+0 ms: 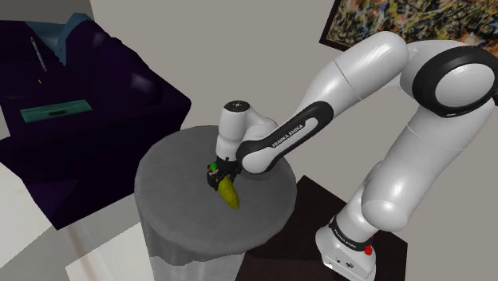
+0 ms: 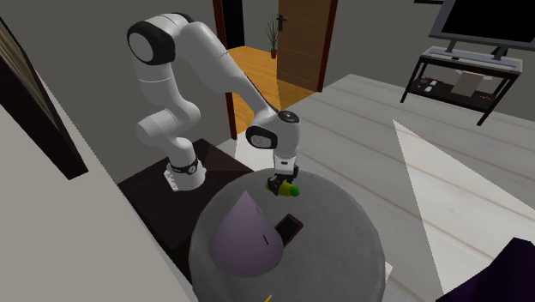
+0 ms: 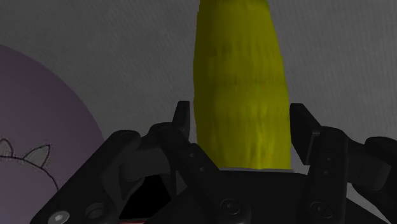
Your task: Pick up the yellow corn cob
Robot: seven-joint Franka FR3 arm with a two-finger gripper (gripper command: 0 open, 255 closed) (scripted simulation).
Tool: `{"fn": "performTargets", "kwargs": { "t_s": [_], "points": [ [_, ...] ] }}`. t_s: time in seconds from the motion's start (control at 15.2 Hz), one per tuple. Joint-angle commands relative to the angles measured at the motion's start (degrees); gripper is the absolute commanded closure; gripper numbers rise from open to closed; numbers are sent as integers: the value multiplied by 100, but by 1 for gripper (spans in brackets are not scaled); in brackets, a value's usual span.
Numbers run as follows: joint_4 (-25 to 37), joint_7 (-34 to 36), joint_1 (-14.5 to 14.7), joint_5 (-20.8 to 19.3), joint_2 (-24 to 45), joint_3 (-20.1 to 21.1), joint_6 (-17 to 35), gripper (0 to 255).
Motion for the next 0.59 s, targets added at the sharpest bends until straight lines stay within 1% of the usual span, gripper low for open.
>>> {"fn": "performTargets", "kwargs": {
  "t_s": [0.0,0.4,0.53],
  "points": [
    [17,-86,-4,123,-169,24,-172,255],
    [116,-289,3,394,-592,38,-660,255],
    [119,-294,5,400,-602,36,-673,255]
  ]
}}
